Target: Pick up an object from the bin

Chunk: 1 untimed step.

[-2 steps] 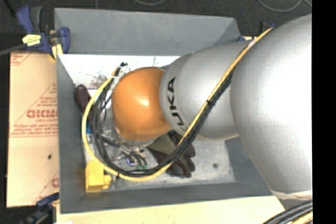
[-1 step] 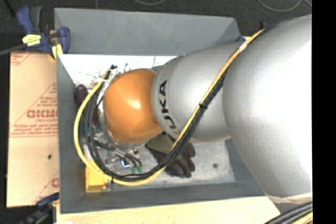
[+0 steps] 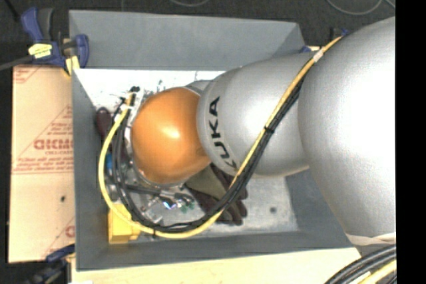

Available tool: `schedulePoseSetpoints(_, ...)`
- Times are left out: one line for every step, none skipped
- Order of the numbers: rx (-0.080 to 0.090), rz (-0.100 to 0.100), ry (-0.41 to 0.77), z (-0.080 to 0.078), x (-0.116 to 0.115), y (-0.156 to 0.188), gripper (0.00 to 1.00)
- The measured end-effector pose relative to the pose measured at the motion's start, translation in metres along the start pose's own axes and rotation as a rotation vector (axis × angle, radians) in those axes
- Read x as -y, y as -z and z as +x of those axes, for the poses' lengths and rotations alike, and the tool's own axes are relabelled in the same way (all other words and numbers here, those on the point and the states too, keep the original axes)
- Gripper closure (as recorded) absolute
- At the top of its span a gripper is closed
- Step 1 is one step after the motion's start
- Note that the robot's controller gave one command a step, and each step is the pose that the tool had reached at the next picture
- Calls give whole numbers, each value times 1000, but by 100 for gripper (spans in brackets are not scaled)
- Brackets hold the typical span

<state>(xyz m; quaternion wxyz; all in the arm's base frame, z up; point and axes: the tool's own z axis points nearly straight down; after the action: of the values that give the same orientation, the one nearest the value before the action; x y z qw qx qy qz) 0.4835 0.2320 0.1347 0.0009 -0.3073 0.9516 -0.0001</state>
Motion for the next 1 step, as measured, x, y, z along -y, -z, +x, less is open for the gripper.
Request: schedulePoseSetpoints(6, 2, 164, 0, -6, -61, 0)
